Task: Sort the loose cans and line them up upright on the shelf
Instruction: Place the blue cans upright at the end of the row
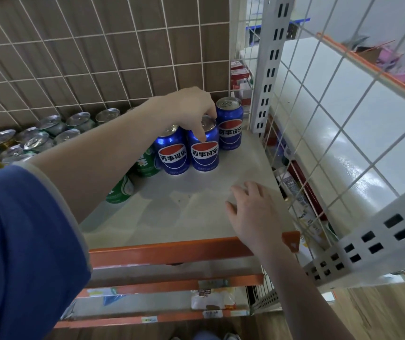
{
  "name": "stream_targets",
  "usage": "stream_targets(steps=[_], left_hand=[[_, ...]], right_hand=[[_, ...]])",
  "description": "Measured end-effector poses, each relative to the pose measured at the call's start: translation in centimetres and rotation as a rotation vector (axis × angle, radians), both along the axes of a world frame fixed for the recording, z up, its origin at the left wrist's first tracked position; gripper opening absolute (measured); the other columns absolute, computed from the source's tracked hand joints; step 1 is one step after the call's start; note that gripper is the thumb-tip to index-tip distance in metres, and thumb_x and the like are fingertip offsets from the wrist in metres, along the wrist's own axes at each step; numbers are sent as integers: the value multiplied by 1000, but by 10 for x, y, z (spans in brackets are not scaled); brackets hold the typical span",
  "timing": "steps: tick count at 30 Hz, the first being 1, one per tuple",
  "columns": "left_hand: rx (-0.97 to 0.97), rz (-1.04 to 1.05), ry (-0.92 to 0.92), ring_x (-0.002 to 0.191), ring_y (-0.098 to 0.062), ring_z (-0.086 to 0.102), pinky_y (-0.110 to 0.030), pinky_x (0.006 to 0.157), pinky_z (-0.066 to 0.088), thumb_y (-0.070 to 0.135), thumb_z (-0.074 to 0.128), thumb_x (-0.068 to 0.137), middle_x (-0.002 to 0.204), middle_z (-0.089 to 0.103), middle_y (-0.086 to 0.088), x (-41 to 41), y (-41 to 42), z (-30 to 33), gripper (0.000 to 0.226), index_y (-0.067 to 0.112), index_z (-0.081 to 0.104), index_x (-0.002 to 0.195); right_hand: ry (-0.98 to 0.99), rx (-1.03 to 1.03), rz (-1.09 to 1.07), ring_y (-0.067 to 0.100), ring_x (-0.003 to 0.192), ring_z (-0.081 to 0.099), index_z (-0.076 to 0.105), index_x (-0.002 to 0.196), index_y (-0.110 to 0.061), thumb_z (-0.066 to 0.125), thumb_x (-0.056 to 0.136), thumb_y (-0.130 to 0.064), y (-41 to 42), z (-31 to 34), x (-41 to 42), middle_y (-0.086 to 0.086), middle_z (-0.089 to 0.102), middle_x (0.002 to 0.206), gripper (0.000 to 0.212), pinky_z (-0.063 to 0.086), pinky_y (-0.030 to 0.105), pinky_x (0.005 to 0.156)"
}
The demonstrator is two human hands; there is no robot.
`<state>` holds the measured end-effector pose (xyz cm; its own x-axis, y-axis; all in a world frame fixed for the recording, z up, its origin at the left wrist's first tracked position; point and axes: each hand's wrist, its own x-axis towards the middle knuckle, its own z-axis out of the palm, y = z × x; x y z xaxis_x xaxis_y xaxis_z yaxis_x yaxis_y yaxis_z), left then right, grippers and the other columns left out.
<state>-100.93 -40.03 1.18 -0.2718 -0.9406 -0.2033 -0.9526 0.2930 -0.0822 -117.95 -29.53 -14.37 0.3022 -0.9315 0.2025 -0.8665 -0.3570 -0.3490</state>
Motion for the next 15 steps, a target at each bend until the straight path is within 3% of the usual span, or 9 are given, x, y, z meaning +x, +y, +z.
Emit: stream_targets(steps=[6, 9, 11, 15], left_hand=[[-102, 72, -49, 109, -26, 53, -35, 81, 45, 27, 67, 83, 123, 57, -9, -1, 14, -8, 49, 13, 55, 128], [-318, 209, -53, 109, -28, 51, -37, 74, 41, 23, 61, 87, 116, 56, -9, -8, 41, -17, 39, 14, 54, 124], [-471, 297, 28, 113, -29, 48, -39, 78, 41, 22, 58, 88, 120, 55, -9, -12, 73, -29, 40, 13, 53, 126], [-724, 410, 236, 121, -34, 48, -47, 91, 44, 22, 65, 84, 129, 55, -13, 3, 138, -59, 46, 9, 56, 127]], right_hand=[[21, 7, 34, 26, 108, 48, 59, 115, -13, 54, 91, -31, -2, -2, -3, 9, 55, 113, 30, 40, 34, 91], [18, -21, 19, 29, 97, 57, 64, 105, -10, 67, 82, -25, -1, -4, -2, 10, 61, 101, 28, 47, 36, 82], [-27, -63, 18, 29, 89, 60, 66, 97, -9, 75, 74, -21, 2, -7, 1, 10, 62, 93, 28, 50, 37, 75], [-66, -109, 61, 26, 87, 60, 64, 93, -11, 74, 74, -21, 8, -5, 16, 8, 62, 91, 24, 50, 35, 75]])
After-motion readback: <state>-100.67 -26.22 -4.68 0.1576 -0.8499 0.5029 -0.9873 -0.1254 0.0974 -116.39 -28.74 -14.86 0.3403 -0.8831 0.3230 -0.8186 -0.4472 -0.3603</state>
